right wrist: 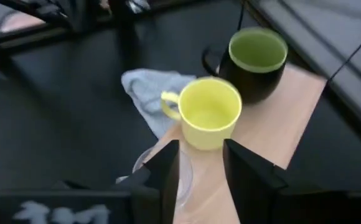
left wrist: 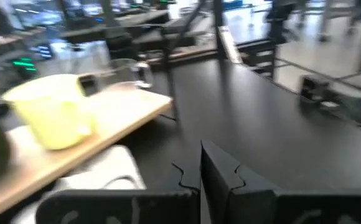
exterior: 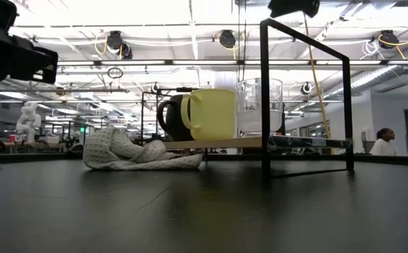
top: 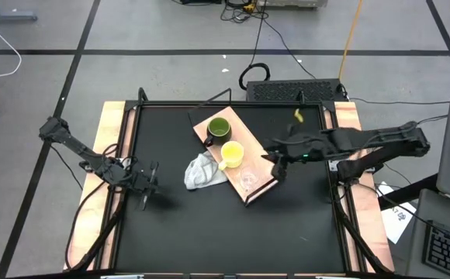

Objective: Stack small to large cups/mugs on shelf
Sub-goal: Return to Home Position

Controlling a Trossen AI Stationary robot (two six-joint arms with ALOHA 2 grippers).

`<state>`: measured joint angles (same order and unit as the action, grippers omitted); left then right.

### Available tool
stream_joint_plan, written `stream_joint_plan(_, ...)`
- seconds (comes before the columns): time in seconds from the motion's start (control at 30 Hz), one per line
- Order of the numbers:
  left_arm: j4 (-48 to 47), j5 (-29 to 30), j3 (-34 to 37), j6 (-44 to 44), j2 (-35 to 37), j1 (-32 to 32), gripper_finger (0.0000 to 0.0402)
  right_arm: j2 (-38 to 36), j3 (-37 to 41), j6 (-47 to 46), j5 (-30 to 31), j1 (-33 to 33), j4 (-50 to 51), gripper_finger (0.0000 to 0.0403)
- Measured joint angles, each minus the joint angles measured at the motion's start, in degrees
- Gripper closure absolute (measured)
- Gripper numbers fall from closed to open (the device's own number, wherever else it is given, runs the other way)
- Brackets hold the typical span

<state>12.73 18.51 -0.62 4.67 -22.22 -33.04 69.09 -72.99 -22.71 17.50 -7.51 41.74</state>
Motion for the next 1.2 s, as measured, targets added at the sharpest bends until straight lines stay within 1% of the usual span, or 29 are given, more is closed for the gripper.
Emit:
stream_joint_plan(0.07,0.59,2.43,0.0,0.8,-0.02,0.0,0.0394,-2.33,0.01,2.48,1.73,-1.18,0.01,0.0299)
stream_joint_plan(0.17,1.16,2.98,0.0,3.21,0.0,0.0,0.0398,-6.31,2.44,6.58,3.24,-3.07,-1.94,0.033)
stream_joint_plan(0.3,2.11,3.55,0.0,6.08,-0.02,0.0,0.0399,-12.46,9.44,8.98,3.62,-4.67,-7.05,0.038)
stream_joint_plan(0.37,2.78,3.84,0.0,7.69,0.0,0.0,0.04,-15.45,13.25,9.24,3.66,-5.15,-9.65,0.0397)
stream_joint_plan(0.5,2.9,2.28,0.0,10.58,-0.01,0.0,0.04,-20.81,19.29,11.17,3.46,-5.42,-11.55,0.0397)
stream_joint_plan(0.63,5.54,2.59,0.0,10.96,0.0,0.02,0.0401,-25.8,24.48,16.46,3.38,-6.41,-12.88,0.0401)
stream_joint_plan(0.73,7.06,2.0,0.0,12.84,0.0,0.0,0.0401,-29.66,29.67,21.09,2.77,-7.99,-18.48,0.0402)
stream_joint_plan(0.83,7.09,2.25,0.0,14.59,-0.01,0.0,0.0401,-33.0,36.01,24.71,-1.04,-8.9,-26.6,0.0402)
stream_joint_plan(0.97,6.9,4.74,0.0,14.8,0.0,0.47,0.0401,-36.16,43.65,24.73,-5.5,-9.4,-34.78,0.0402)
stream_joint_plan(1.13,5.46,5.06,0.0,14.08,0.0,3.94,0.0401,-38.15,50.06,22.88,-6.0,-10.08,-39.37,0.0403)
stream_joint_plan(1.2,4.94,5.04,0.0,12.62,-0.02,5.82,0.0401,-38.83,52.64,22.85,-6.02,-10.38,-42.9,0.0403)
